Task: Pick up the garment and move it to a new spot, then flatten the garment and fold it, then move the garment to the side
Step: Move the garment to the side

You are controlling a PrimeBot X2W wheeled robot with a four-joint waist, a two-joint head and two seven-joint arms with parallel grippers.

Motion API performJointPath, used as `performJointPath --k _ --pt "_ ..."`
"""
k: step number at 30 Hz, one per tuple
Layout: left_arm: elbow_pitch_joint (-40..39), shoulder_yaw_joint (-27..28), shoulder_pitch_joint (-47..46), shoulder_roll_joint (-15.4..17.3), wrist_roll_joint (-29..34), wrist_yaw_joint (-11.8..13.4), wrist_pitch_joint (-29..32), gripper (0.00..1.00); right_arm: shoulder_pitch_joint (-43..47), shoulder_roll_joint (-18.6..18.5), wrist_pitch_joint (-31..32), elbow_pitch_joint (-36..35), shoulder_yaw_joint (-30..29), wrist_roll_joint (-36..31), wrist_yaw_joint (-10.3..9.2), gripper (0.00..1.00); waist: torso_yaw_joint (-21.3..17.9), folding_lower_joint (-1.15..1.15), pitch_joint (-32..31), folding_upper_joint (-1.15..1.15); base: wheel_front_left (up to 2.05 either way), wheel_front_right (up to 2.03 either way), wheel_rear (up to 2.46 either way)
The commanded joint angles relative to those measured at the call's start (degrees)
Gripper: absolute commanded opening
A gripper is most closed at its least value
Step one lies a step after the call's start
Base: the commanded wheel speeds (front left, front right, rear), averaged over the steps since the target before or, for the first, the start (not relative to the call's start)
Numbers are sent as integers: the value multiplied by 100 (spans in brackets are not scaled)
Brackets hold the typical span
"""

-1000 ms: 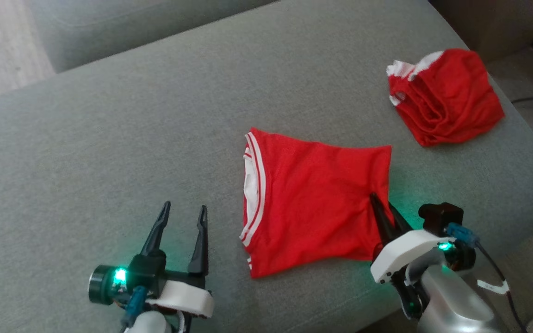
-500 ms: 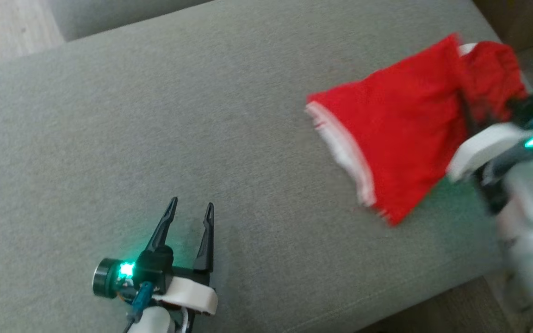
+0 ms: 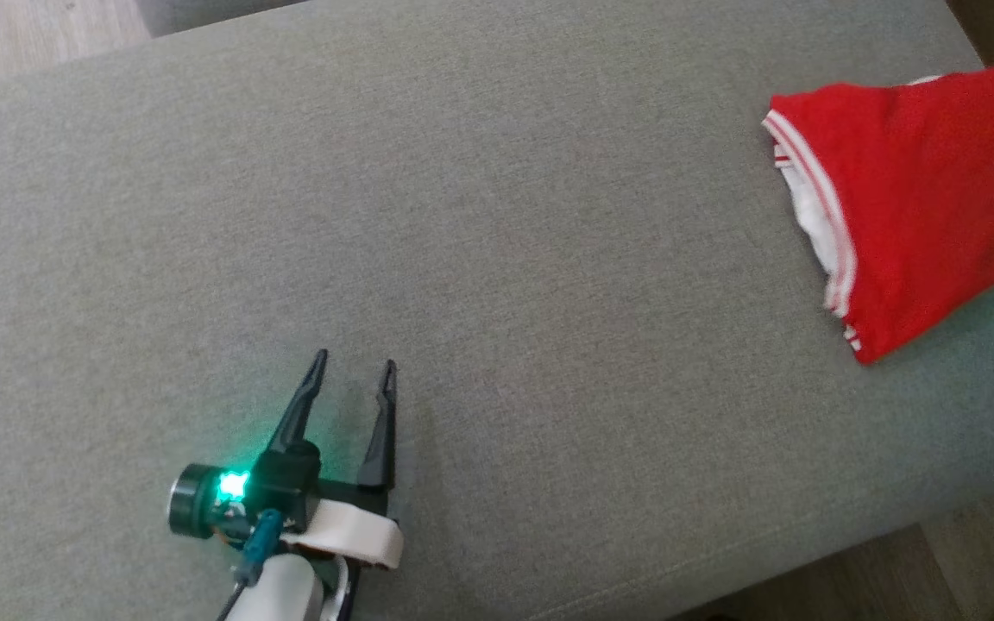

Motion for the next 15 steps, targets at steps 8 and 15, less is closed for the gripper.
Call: performJointPath --k 8,15 --pt "-173 554 -160 6 26 159 -31 100 124 1032 -288 -1024 5 -87 -4 100 -19 0 -83 0 0 0 0" --pt "-188 775 -62 6 -133 229 -31 100 1181 1840 -291 -2226 269 267 -4 100 280 0 -264 0 0 0 0"
